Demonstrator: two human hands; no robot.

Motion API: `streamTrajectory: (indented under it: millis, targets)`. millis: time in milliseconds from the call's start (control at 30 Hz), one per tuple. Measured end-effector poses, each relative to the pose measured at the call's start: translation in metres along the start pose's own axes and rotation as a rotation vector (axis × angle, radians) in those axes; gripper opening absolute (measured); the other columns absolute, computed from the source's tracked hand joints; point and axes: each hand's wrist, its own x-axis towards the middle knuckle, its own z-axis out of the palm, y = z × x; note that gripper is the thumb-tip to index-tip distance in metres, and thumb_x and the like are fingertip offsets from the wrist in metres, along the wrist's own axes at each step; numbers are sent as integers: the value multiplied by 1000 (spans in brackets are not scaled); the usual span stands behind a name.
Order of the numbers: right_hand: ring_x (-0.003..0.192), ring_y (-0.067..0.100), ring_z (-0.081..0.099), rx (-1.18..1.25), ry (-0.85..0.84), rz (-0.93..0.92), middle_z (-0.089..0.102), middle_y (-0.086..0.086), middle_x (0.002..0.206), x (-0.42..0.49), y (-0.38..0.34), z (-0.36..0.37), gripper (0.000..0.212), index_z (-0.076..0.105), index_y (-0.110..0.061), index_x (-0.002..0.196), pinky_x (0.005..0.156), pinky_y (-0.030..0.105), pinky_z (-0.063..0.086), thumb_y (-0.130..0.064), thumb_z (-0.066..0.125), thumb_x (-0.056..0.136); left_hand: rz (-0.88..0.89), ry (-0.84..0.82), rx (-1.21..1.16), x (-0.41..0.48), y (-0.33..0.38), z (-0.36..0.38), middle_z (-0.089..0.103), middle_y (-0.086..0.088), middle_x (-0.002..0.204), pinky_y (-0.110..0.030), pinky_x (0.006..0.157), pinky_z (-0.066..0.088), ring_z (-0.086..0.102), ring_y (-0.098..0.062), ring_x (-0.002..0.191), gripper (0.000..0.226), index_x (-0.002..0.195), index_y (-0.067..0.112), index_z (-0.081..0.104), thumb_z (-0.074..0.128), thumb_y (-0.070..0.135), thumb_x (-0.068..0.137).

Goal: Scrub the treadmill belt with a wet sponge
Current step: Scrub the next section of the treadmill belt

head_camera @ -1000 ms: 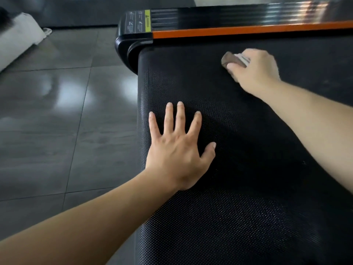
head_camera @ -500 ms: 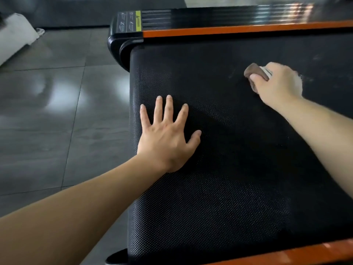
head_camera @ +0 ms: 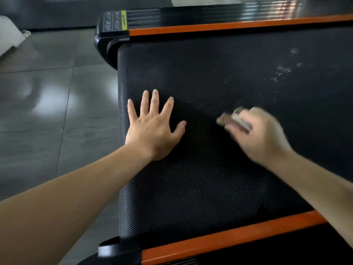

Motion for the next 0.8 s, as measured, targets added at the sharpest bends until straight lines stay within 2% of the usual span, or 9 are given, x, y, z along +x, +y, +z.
streamTrajectory:
  millis: [67, 100, 200, 267, 333, 400, 533, 633, 800]
  targets:
    - [66, 22, 53, 5, -134, -126, 52, -2, 73, -27, 1, -15, 21, 71, -15, 85, 61, 36, 42, -35, 72, 88, -1, 1, -5, 0, 0, 0, -4, -12, 172, -61, 123, -7, -13, -28, 157, 81, 162, 30, 10, 20, 73, 95]
    - [68, 22, 55, -13, -133, -115, 54, -2, 74, -24, 11, -24, 19, 74, -18, 88, 63, 37, 45, -37, 72, 88, -2, 0, -6, 0, -1, 0, -4, -12, 172, -61, 123, -7, -13, -28, 157, 80, 162, 30, 10, 19, 73, 95]
    - [80, 27, 59, -82, 35, 193, 58, -1, 81, -8, 45, -38, 21, 69, -21, 90, 80, 48, 51, -42, 67, 91, -3, 1, -3, 0, -1, -1, -3, -11, 172, -61, 123, -7, -13, -28, 157, 80, 162, 30, 10, 19, 73, 95]
    - [79, 30, 59, -95, 90, 205, 55, 1, 79, -22, 43, -34, 26, 66, -15, 87, 77, 49, 50, -40, 67, 90, -10, 7, -3, 0, -1, -1, -3, -11, 172, -61, 123, -7, -12, -28, 158, 80, 162, 30, 11, 20, 72, 95]
    - [72, 23, 56, -23, -37, 33, 53, -1, 76, -52, 23, -33, 24, 67, -17, 80, 67, 43, 48, -40, 68, 86, -13, 12, -6, 0, -1, 1, -2, -11, 172, -61, 124, -7, -12, -28, 158, 79, 162, 29, 11, 21, 72, 96]
    - [68, 14, 55, 79, -223, -45, 52, -8, 76, -74, 16, -43, 17, 64, -29, 72, 63, 40, 47, -41, 70, 83, -14, 16, -9, -1, -1, 1, -1, -11, 172, -60, 124, -7, -11, -27, 158, 79, 162, 29, 12, 22, 72, 96]
    - [78, 6, 59, 136, -249, 72, 54, -12, 90, -59, 35, -65, 18, 65, -45, 74, 68, 28, 47, -37, 81, 76, -15, 34, -24, -4, 0, 0, 4, -12, 171, -59, 125, -7, -7, -28, 158, 76, 162, 27, 19, 26, 68, 98]
    - [79, 6, 55, 21, -214, 89, 54, -10, 85, -71, 29, -61, 15, 68, -31, 75, 70, 32, 46, -36, 81, 79, -16, 8, -59, -12, 8, -6, 6, -14, 171, -59, 125, -6, -6, -29, 158, 71, 161, 25, 24, 30, 63, 101]
    - [81, 5, 56, 113, -525, -44, 57, -12, 85, -106, 24, -81, 16, 68, -35, 77, 73, 32, 46, -37, 84, 77, 69, -93, -79, -36, 58, -4, -4, -9, 172, -64, 121, -12, -14, -27, 157, 69, 160, 32, 20, 29, 63, 100]
